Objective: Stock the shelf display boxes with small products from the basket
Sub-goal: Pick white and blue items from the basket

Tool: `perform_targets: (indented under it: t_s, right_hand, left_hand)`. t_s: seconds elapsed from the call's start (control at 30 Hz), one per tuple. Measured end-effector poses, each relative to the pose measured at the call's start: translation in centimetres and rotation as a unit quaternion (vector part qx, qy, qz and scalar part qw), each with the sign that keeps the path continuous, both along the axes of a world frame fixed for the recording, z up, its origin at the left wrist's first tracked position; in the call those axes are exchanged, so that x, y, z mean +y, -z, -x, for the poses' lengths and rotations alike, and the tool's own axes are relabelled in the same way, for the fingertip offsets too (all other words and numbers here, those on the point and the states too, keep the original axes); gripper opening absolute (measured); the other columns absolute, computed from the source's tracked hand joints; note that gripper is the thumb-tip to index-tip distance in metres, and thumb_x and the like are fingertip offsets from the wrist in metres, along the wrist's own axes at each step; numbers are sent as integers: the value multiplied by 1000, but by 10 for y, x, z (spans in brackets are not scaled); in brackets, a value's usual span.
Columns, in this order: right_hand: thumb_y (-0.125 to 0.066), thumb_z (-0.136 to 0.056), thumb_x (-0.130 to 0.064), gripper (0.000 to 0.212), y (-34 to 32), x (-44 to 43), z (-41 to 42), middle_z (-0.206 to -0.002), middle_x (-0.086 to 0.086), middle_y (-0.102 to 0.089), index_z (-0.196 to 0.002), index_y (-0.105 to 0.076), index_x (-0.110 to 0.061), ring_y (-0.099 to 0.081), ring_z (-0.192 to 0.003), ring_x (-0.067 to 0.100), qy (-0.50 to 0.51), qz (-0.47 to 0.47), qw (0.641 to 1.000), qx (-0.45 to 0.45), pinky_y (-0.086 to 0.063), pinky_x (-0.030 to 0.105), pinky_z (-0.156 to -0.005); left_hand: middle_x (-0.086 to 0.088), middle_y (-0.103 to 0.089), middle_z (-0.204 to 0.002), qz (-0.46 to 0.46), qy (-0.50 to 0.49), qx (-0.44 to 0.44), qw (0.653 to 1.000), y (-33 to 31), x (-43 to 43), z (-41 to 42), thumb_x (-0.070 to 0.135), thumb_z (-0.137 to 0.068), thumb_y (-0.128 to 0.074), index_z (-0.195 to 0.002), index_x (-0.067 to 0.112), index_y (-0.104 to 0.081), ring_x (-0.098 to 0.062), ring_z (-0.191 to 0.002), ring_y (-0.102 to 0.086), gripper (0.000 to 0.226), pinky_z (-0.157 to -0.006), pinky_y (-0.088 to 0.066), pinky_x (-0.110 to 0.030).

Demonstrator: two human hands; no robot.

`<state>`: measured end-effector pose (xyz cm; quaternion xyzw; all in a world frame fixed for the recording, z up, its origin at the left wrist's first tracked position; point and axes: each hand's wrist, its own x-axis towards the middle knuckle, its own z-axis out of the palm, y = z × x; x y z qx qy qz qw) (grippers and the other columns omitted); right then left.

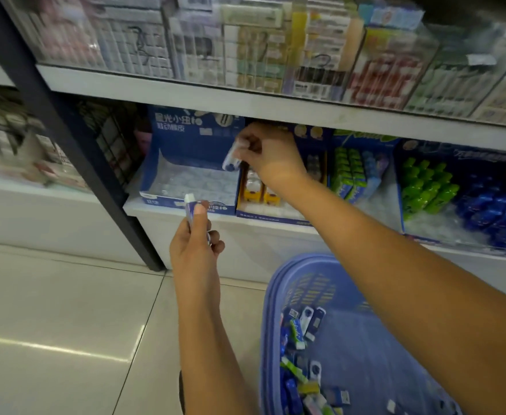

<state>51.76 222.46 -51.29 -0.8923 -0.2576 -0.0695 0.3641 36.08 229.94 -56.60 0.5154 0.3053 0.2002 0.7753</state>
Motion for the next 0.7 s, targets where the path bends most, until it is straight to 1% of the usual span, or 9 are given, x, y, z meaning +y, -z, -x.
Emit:
perform_targets:
  t_s: [0.1,0.2,0.27,0.4,0.47,0.53,0.57,0.63,0.7]
  right_hand:
    - [-56,-89,-15,17,7,12,-10,-109,10,-66,-104,-63,-10,-60,-102,27,0,110,994,-14,-48,34,-86]
    - [-54,-90,-14,18,9,18,-15,-108,10,-66,-105,-63,-7,-59,-102,27,-7,147,989,-15,-48,37,-87]
    - [-54,-89,-11,20,5,22,-18,-107,13,-67,-105,-63,-2,-60,-101,27,-19,181,983,-15,-47,36,-88]
    - [-54,-86,-7,11,-9,35,-25,-84,15,-57,-77,-58,-3,-56,-81,28,-19,248,968,24,-44,26,-69]
    - [-54,-87,-8,9,-15,38,-27,-89,12,-56,-79,-57,-5,-55,-84,27,-14,270,961,62,-44,26,-71]
    - [-56,-90,-11,22,-19,37,-24,-114,15,-61,-110,-60,-1,-58,-103,28,-19,252,963,97,-46,26,-80]
    - [-57,-92,-14,31,-21,35,-18,-120,14,-59,-119,-56,-1,-57,-107,26,-19,224,969,105,-43,26,-77]
    - [-61,-90,-27,32,-22,33,-2,-110,4,-61,-117,-56,-11,-57,-93,14,-24,126,989,70,-44,26,-68]
    - [-67,-84,-39,26,-23,31,16,-89,-11,-61,-103,-63,-23,-57,-76,2,-75,46,990,112,-47,18,-65]
  left_hand:
    - [10,-52,-81,12,9,-9,1000,3,8,-1,52,-91,-51,-106,35,-70,-7,-75,-48,30,-70,-48,-23]
    - [11,-63,-78,27,6,-26,999,7,14,-2,53,-85,-56,-96,33,-73,-3,-69,-53,29,-65,-49,-18]
    - [5,-72,-87,50,9,-41,998,9,17,-2,53,-83,-57,-98,29,-73,-3,-66,-54,33,-62,-49,-17]
    - [-2,-74,-97,76,33,-48,995,10,26,-7,55,-90,-47,-108,25,-68,-2,-55,-48,42,-54,-45,-11]
    - [-3,-74,-98,64,45,-38,996,9,29,-11,57,-91,-43,-112,25,-64,-3,-52,-45,43,-49,-40,-11]
    - [-1,-75,-99,37,57,-25,997,8,30,-15,58,-92,-42,-115,25,-61,-2,-51,-45,45,-50,-41,-11]
    - [0,-74,-99,32,61,-27,997,8,31,-17,58,-91,-43,-115,24,-61,-2,-52,-45,45,-51,-42,-11]
    - [0,-74,-98,39,57,-41,997,7,33,-20,57,-90,-46,-105,24,-68,-2,-57,-48,42,-55,-46,-12]
    - [3,-73,-91,47,37,-45,997,6,37,-22,55,-88,-49,-90,26,-75,-3,-62,-52,39,-60,-48,-15]
